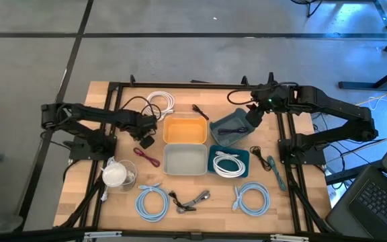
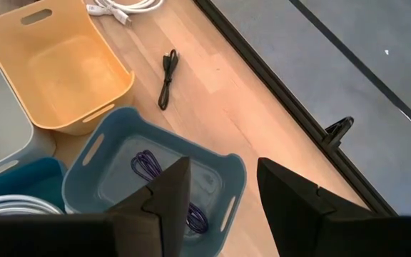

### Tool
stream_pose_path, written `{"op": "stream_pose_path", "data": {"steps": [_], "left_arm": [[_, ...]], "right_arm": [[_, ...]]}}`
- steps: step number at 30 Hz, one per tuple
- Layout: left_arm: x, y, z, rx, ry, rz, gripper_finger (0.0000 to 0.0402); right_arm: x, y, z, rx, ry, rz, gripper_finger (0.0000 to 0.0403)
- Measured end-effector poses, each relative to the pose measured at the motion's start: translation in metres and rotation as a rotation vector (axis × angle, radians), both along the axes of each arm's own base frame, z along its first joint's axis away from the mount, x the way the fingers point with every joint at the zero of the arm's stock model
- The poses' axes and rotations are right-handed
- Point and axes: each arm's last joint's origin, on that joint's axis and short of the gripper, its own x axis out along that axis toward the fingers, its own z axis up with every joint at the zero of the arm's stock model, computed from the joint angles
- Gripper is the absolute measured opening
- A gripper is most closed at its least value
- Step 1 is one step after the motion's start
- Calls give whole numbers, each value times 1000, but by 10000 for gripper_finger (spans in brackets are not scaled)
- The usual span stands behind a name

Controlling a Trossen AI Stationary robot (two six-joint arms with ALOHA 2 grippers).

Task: Pick & Place USB Port
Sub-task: Put the black USB cable into the yellow bin

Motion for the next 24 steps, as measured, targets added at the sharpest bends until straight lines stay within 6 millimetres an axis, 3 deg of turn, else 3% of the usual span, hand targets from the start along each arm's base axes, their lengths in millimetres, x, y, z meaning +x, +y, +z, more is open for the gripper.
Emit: {"op": "stream_pose_path", "data": {"steps": [4,11,17,24], "left_arm": [[-12,-3,17,40,-30,7,18],[-18,-7,53,38,-366,-91,21],[-4,-5,94,58,-659,-258,18],[32,4,160,183,-757,-494,18]], "right_arm": [[0,0,0,0,2,0,166],[1,0,0,-2,-7,1,166],[3,-1,2,-11,-30,7,166],[4,-1,3,-16,-46,9,166]]}}
